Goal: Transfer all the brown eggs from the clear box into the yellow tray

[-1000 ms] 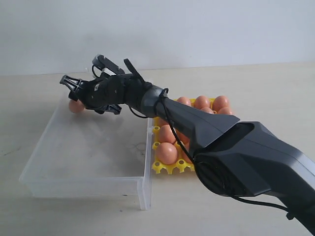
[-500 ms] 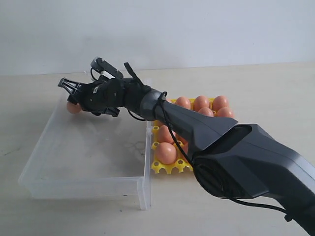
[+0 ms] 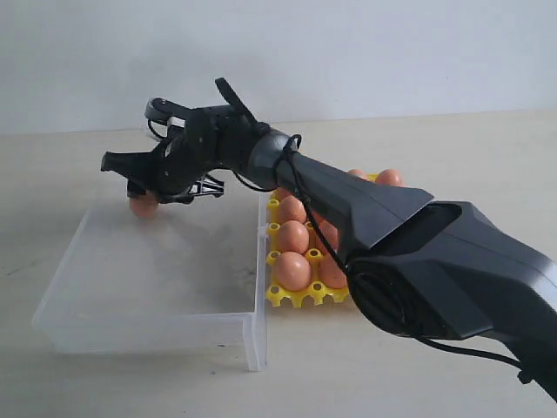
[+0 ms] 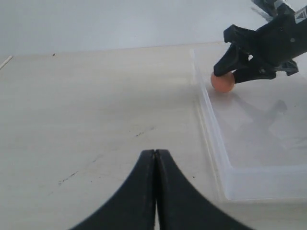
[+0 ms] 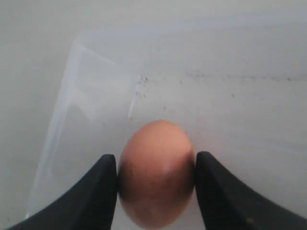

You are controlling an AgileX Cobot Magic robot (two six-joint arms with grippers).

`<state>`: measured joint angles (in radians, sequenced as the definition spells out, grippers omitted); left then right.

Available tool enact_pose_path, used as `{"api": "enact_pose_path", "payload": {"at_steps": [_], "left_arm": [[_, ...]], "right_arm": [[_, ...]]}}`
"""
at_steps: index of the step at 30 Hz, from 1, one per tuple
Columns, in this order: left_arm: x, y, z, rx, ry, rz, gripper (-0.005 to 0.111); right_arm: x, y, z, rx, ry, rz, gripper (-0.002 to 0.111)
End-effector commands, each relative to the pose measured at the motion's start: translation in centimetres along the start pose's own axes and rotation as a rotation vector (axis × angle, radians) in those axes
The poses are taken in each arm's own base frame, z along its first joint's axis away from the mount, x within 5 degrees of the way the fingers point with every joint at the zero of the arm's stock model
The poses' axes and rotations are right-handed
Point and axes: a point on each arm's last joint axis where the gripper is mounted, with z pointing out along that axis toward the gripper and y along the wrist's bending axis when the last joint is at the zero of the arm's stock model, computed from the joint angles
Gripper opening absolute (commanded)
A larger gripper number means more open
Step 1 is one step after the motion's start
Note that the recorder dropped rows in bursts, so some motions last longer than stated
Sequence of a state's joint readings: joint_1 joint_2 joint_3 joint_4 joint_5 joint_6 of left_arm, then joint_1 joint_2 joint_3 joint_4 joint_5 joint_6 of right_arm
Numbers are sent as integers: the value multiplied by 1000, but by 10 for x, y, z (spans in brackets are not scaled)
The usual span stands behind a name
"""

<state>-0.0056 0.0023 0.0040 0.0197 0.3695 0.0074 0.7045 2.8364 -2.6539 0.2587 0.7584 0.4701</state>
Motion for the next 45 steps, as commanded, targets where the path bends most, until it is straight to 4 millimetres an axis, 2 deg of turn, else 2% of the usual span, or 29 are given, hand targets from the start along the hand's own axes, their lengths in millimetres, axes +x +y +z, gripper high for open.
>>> {"api": "enact_pose_path", "payload": {"at_steps": [1,4,5,9,10,12,18,22,26,28,30,31,35,37,45], "left_arm": [[-2,0,-1,6,-15,-2,0],[-2,0,-1,6,-15,-2,0],[-2,0,-1,6,-15,-2,0],[-2,0,-1,6,-15,-2,0],[-2,0,-1,6,-15,-2,0],[-2,0,-1,6,-15,-2,0],[-2,0,-1,6,-15,-2,0],[-2,0,-1,6,-15,-2,0],[-2,0,-1,6,-15,-2,0],[-2,0,-1,6,-15,-2,0],[-2,0,-1,6,-15,-2,0],[-2,0,-1,6,-15,-2,0],[-2,0,-1,6,-15,-2,0],[-2,0,-1,6,-15,-2,0],[-2,0,-1,6,-15,-2,0]], "right_arm": [[8,-3,-23,168,198,-286,0],[4,5,-41,214,230,-407,0],[-4,11,-58,252,217,-478,0],[-21,30,-95,248,168,-547,0],[-29,36,-111,251,144,-574,0],[-32,40,-121,248,145,-630,0],[-29,38,-111,231,144,-635,1],[-27,42,-100,147,97,-439,23],[-24,44,-77,35,28,-170,53],[-22,39,-65,28,11,-37,59],[-17,32,-51,38,4,128,59],[-16,30,-47,41,0,138,59],[-15,23,-45,108,7,-203,59],[-15,19,-45,151,12,-275,59],[-21,19,-45,143,-49,-281,59]]}}
